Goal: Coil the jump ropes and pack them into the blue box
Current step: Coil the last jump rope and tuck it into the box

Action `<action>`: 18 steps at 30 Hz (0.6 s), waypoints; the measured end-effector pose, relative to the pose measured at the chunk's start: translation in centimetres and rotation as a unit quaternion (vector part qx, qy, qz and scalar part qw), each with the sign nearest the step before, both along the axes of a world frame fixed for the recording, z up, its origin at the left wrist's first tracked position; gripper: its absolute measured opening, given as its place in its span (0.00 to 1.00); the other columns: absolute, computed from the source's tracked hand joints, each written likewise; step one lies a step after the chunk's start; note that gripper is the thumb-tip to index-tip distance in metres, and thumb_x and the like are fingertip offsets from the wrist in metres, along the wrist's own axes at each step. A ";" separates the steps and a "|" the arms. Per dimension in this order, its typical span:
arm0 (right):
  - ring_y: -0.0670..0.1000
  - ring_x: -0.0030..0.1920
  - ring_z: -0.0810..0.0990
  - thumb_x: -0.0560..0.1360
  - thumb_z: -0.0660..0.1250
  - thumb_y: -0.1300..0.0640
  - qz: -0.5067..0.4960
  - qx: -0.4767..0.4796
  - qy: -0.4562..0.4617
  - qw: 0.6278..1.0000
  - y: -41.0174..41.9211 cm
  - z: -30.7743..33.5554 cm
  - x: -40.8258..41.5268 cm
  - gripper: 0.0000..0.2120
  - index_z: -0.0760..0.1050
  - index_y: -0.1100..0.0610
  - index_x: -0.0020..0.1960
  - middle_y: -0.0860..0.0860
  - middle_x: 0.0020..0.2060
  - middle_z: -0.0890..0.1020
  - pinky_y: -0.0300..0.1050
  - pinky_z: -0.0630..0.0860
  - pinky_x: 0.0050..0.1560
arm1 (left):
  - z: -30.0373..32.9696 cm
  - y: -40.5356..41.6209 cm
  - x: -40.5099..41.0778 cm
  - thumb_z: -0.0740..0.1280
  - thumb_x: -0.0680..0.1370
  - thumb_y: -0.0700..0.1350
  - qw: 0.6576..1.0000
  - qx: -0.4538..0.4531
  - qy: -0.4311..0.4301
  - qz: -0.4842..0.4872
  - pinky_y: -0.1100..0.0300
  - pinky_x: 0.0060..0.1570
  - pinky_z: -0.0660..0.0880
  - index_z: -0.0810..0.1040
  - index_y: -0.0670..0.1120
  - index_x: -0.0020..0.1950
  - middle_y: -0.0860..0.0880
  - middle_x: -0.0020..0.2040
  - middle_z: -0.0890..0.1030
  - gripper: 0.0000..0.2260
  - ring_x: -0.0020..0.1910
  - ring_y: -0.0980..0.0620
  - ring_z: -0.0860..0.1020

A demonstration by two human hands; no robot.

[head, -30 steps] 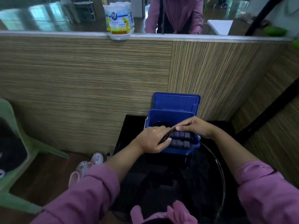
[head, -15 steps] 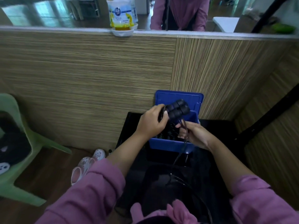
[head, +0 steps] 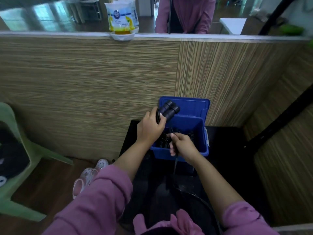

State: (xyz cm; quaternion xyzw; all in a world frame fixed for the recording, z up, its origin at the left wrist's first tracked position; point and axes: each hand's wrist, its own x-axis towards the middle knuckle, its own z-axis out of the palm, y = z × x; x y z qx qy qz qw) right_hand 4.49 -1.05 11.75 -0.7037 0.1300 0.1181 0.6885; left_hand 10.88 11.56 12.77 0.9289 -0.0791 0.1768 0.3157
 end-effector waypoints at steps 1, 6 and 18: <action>0.50 0.24 0.72 0.83 0.54 0.57 -0.004 -0.041 -0.012 0.999 -0.1 -0.1 -0.1 0.12 0.71 0.62 0.59 0.54 0.28 0.73 0.41 0.73 0.25 | -0.2 0.1 0.2 0.57 0.80 0.52 1.000 -0.003 0.005 0.013 0.57 0.39 0.67 0.72 0.46 0.64 0.44 0.50 0.79 0.17 0.45 0.43 0.78; 0.52 0.25 0.75 0.82 0.55 0.57 0.070 -0.233 -0.043 0.969 0.1 -0.2 -0.8 0.11 0.74 0.58 0.58 0.57 0.33 0.78 0.42 0.76 0.26 | -0.3 0.9 1.3 0.57 0.80 0.52 0.995 -0.008 0.032 0.094 0.57 0.36 0.63 0.73 0.44 0.60 0.42 0.47 0.79 0.15 0.42 0.42 0.78; 0.62 0.49 0.79 0.81 0.56 0.56 0.212 -0.448 -0.094 0.864 2.6 2.4 -0.7 0.07 0.68 0.60 0.50 0.61 0.48 0.81 0.51 0.73 0.44 | -2.5 1.0 2.2 0.51 0.82 0.57 0.976 0.088 0.104 0.168 0.55 0.37 0.66 0.66 0.43 0.70 0.37 0.53 0.78 0.24 0.45 0.40 0.79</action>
